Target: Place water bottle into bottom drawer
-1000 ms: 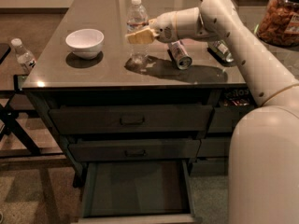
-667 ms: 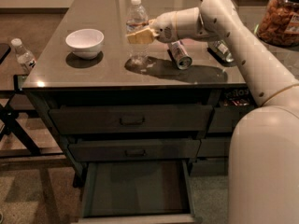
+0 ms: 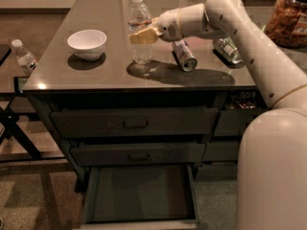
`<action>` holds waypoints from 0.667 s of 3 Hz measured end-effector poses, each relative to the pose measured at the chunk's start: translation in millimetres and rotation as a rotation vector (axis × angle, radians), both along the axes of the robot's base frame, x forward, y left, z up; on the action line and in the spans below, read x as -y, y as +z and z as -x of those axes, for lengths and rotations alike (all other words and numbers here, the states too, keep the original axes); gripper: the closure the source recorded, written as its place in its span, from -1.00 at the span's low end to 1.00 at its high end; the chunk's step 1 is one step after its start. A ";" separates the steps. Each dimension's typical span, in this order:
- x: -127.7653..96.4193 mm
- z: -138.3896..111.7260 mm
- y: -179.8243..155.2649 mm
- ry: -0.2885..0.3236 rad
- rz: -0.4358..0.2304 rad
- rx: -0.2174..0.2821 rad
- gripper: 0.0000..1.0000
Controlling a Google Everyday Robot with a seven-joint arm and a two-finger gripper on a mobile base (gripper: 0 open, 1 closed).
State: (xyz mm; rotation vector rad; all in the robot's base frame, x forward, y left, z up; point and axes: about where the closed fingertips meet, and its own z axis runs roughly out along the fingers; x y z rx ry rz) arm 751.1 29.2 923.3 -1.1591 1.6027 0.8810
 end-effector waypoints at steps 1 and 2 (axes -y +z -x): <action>1.8 48.8 7.0 -0.031 0.036 -0.005 1.00; 1.1 44.5 13.7 -0.036 0.040 0.014 1.00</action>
Offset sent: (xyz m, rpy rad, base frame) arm -0.0842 -0.0177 0.0141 -0.0405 0.0035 -0.0815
